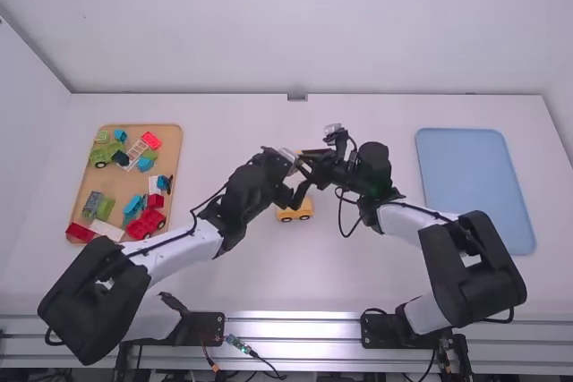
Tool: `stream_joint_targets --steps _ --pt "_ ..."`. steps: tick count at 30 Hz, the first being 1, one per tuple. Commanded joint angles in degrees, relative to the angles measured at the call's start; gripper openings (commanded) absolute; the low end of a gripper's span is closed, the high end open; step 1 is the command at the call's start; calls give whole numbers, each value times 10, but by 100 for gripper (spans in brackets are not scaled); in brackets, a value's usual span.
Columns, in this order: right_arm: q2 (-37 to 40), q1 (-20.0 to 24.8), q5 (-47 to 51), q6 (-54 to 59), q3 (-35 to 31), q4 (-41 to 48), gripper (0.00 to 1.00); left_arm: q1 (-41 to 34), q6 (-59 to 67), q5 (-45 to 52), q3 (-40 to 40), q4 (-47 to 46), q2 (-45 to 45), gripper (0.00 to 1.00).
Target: Assemble lego blocks to make yellow taxi
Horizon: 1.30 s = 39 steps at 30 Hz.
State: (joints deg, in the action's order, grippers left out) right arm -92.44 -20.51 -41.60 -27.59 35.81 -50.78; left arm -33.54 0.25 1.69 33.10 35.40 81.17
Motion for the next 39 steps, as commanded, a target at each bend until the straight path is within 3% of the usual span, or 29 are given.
stream_joint_targets --steps 1,7,12,14,19,22,28,39 --pt "7 8 -7 17 -3 3 11 -2 10 -2 1 6 -1 99" --pt "8 41 17 71 19 87 7 0 12 -26 4 -89 -23 99" --pt "29 31 79 183 96 305 4 30 10 14 40 -228 -55 99" --pt "30 29 101 260 149 436 4 63 50 47 63 -300 -72 99" --pt "26 41 180 412 248 716 2 124 83 54 80 -347 -89 99" --pt "6 35 269 504 312 877 0 177 119 121 83 -349 -97 99" --pt "-52 3 340 667 348 967 0 275 263 358 83 -364 -97 99" --pt "-170 -80 464 790 347 977 0 310 310 377 83 -399 -96 99"
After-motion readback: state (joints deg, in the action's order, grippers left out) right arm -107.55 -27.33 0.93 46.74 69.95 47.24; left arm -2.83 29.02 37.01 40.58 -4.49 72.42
